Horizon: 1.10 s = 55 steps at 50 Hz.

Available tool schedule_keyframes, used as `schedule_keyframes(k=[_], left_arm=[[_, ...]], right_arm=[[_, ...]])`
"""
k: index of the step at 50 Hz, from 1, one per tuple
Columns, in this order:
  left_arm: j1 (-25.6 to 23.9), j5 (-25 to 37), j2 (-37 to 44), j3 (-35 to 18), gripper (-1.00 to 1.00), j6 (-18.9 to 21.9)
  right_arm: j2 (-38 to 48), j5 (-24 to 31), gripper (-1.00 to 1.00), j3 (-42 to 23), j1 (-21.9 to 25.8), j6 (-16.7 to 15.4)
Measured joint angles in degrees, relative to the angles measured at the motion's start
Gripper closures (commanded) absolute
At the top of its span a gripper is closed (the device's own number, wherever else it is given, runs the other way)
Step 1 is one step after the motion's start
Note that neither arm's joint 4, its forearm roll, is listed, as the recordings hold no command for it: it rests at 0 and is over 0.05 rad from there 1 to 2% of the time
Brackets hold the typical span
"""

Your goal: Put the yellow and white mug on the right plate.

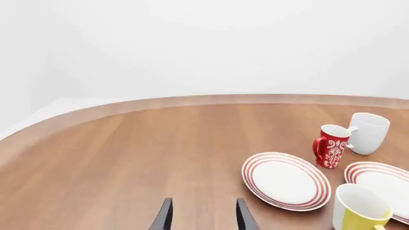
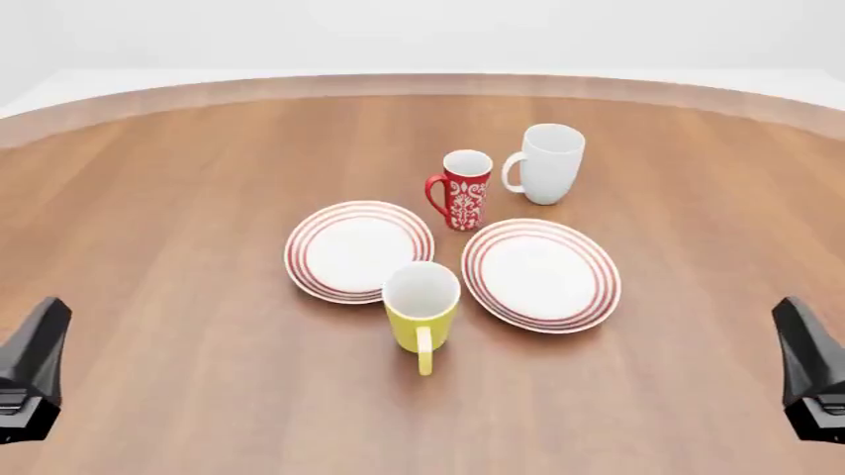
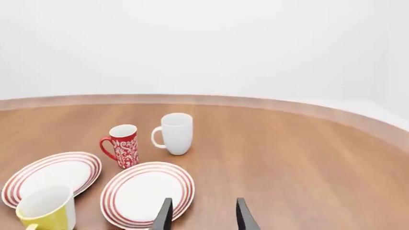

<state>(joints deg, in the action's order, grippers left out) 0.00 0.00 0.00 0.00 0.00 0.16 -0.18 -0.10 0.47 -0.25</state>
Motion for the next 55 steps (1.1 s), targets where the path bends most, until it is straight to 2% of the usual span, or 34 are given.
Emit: schedule_keyframes(k=[12, 22, 30, 37, 55], left_arm=[[0.0, 0.0, 0.0, 0.0, -1.00, 0.0], [0.0, 0.0, 0.0, 0.0, -1.00, 0.0], [0.0, 0.0, 0.0, 0.0, -1.00, 0.0], [0.0, 0.0, 0.0, 0.0, -1.00, 0.0], [0.0, 0.0, 0.0, 0.0, -1.00, 0.0]], right_arm=[[0.0, 0.0, -1.00, -0.1, 0.8, -1.6], [1.2, 0.8, -1.00, -1.1, 2.3, -5.7], [5.1, 1.5, -1.00, -4.6, 5.7, -9.5], [8.0, 3.5, -1.00, -8.7, 9.1, -11.2], [19.0, 7.3, -1.00, -15.7, 16.4, -8.7]])
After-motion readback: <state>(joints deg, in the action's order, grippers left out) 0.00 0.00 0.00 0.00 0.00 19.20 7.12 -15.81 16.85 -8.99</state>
